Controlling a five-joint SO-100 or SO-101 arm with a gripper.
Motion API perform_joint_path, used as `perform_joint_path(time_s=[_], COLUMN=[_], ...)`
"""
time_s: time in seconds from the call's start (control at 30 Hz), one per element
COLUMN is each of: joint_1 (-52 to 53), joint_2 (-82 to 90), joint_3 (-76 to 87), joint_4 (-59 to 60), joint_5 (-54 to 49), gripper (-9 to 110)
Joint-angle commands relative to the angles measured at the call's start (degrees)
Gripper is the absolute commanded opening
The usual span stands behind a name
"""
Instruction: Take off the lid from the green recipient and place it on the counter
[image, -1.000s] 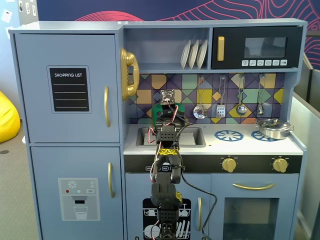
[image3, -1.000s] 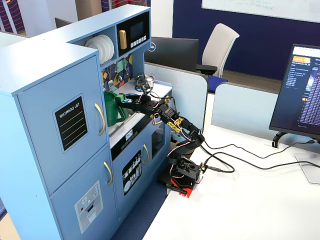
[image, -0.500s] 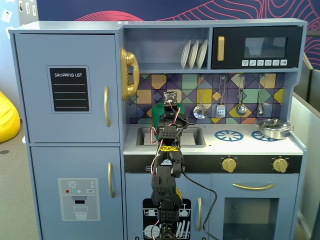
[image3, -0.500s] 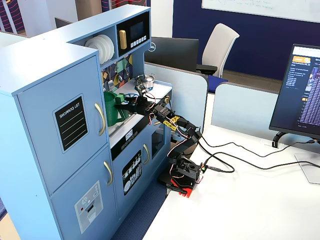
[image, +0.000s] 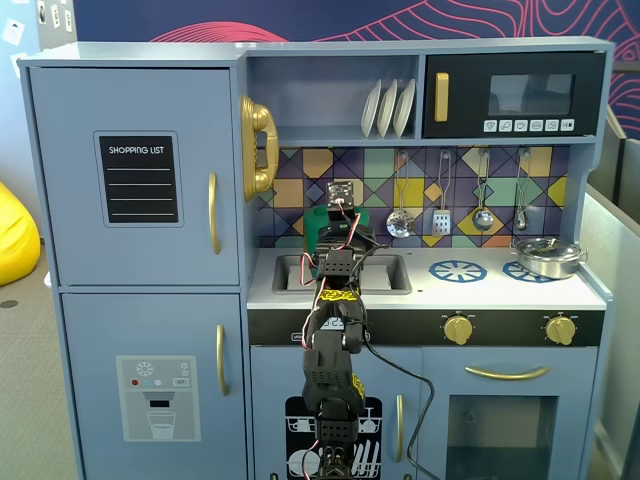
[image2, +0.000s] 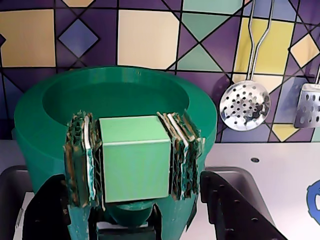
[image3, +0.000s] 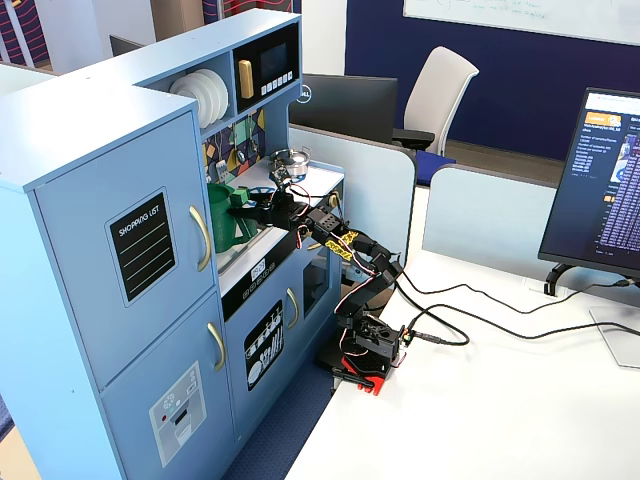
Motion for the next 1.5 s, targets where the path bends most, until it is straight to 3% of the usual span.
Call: perform_joint_path(time_s=[0.0,0.93,1.1,1.23,1.47], joint_1=[0.97,0.79,0.44,0.09,-0.79], joint_2=[0.88,-4.48,-4.39,-3.69,-3.08], joint_3=[-5.36,-10.37,-10.37,-10.02,-9.67], joint_4=[-2.37,-4.13,-3.6,-2.02,-2.2], joint_5=[-0.26,0.18,0.53,-0.53,-0.35], gripper=[27,24,16,0,0])
